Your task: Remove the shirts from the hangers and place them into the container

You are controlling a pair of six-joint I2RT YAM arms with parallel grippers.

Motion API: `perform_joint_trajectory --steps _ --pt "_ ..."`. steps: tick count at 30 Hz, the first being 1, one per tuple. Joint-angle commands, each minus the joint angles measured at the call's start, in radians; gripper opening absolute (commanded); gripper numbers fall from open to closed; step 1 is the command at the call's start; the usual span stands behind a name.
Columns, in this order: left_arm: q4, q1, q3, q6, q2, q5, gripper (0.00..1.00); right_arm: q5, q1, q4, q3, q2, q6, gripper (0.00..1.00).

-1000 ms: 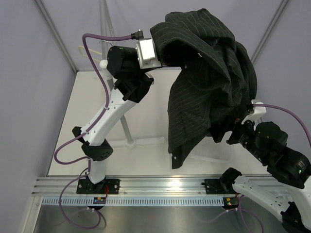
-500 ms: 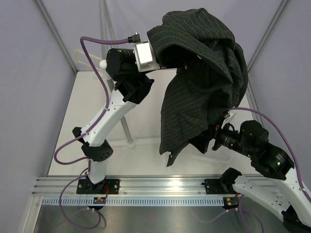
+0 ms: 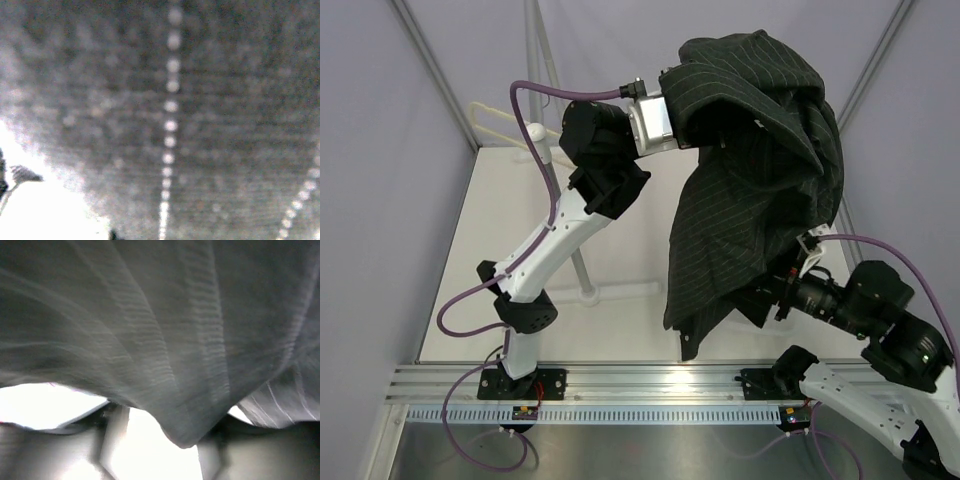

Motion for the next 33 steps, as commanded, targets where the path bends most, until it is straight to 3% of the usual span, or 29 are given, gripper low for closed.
perform_joint_trajectory --steps 1,2,4,6,8,9,11,12,14,15,16,17,18,21,23,28,33 --pt "0.007 0.0 0.011 0.068 -0.003 -0.061 0.0 0.19 0.008 -0.094 0.095 -0.065 -0.005 0.86" --pt "0.003 0.0 0.01 0.076 -0.003 -0.063 0.0 0.235 0.006 -0.121 0.104 -0.076 0.003 0.99" --pt "-0.002 0.002 0.008 0.088 -0.003 -0.068 0.0 0.339 0.008 -0.138 0.101 -0.122 0.007 1.0" --pt "-0.002 0.002 0.007 0.094 -0.005 -0.068 0.0 0.334 0.008 -0.103 0.061 -0.179 -0.011 1.0" --pt "-0.001 0.002 0.002 0.097 -0.008 -0.074 0.0 0.205 0.008 -0.025 0.029 -0.197 -0.017 1.0" --pt "-0.002 0.002 0.002 0.099 -0.006 -0.074 0.0 0.033 0.006 0.016 0.018 -0.207 -0.01 0.99" --pt "-0.004 0.003 -0.001 0.103 -0.008 -0.077 0.0 -0.12 0.006 0.142 -0.014 -0.201 0.042 0.99" --pt "-0.008 0.005 -0.006 0.108 -0.011 -0.077 0.0 -0.238 0.006 0.179 -0.017 -0.187 0.073 0.89" --pt "-0.008 0.006 -0.01 0.113 -0.014 -0.083 0.0 -0.285 0.008 0.216 0.001 -0.175 0.092 0.63" --pt "-0.013 0.005 -0.013 0.12 -0.015 -0.083 0.0 -0.262 0.008 0.199 0.021 -0.171 0.07 0.28" --pt "-0.014 0.006 -0.015 0.123 -0.014 -0.09 0.0 -0.239 0.006 0.175 0.046 -0.171 0.053 0.2" --pt "-0.014 0.006 -0.015 0.123 -0.015 -0.094 0.0 -0.213 0.008 0.119 0.093 -0.176 0.037 0.23" --pt "-0.019 0.008 -0.016 0.128 -0.014 -0.094 0.0 -0.149 0.006 0.085 0.118 -0.188 -0.005 0.45" --pt "-0.022 0.01 -0.022 0.128 -0.015 -0.097 0.0 -0.004 0.006 -0.049 0.225 -0.184 -0.078 0.86" --pt "-0.02 0.01 -0.03 0.126 -0.014 -0.095 0.0 0.014 0.006 -0.1 0.279 -0.17 -0.097 0.99" --pt "-0.017 0.01 -0.024 0.123 -0.003 -0.097 0.0 0.011 0.006 -0.128 0.337 -0.136 -0.158 0.99" --pt "-0.023 0.01 -0.021 0.129 -0.001 -0.106 0.0 -0.147 0.006 -0.066 0.339 -0.096 -0.155 1.0"
